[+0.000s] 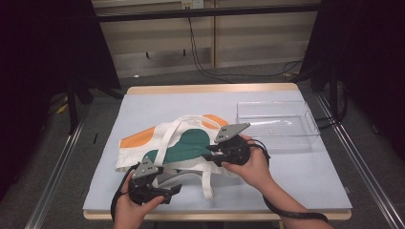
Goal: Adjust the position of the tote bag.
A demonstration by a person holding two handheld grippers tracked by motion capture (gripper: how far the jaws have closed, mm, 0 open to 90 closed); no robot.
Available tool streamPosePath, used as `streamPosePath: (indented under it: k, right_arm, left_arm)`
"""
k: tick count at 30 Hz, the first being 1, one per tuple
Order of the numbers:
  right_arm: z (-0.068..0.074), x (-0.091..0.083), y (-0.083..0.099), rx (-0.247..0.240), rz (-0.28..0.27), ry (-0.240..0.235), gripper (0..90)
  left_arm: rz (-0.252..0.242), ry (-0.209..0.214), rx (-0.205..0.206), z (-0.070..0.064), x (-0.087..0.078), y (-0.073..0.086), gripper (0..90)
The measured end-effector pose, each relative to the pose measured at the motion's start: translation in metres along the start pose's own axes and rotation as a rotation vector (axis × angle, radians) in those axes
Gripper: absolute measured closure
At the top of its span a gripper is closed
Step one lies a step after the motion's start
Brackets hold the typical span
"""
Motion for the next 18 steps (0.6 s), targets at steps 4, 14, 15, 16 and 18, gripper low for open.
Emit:
streamPosePath:
  k: [4, 14, 15, 16, 18]
  right_arm:
    - [0.0, 0.0, -0.001, -0.013, 0.005, -0.002, 67.0]
    - [-0.003, 0.0, -0.004, 0.008, -0.004, -0.003, 67.1]
    - [-0.003, 0.0, -0.004, 0.008, -0.004, -0.003, 67.1]
    - [-0.003, 0.0, -0.005, 0.015, -0.006, -0.007, 67.2]
    - [-0.004, 0.0, -0.006, 0.016, -0.009, -0.007, 67.2]
  left_arm:
    - [-0.008, -0.005, 0.001, 0.002, 0.002, -0.003, 9.5]
    - [-0.064, -0.054, 0.023, 0.006, 0.007, -0.01, 8.0]
    - [-0.074, -0.059, 0.03, 0.007, 0.007, -0.011, 8.0]
    - [-0.076, -0.065, 0.034, 0.008, 0.009, -0.013, 7.8]
    - [-0.078, -0.071, 0.028, 0.01, 0.01, -0.013, 7.8]
Point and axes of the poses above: each handheld gripper's, and its own axes: x roughly forward along the jaws, y roughly out of its underside, z roughly to its left, the point moved 7 cm from there along x, roughly forward along the jaws, and after that the axes turned 11 degrees about -x, right-handed, at the moved point
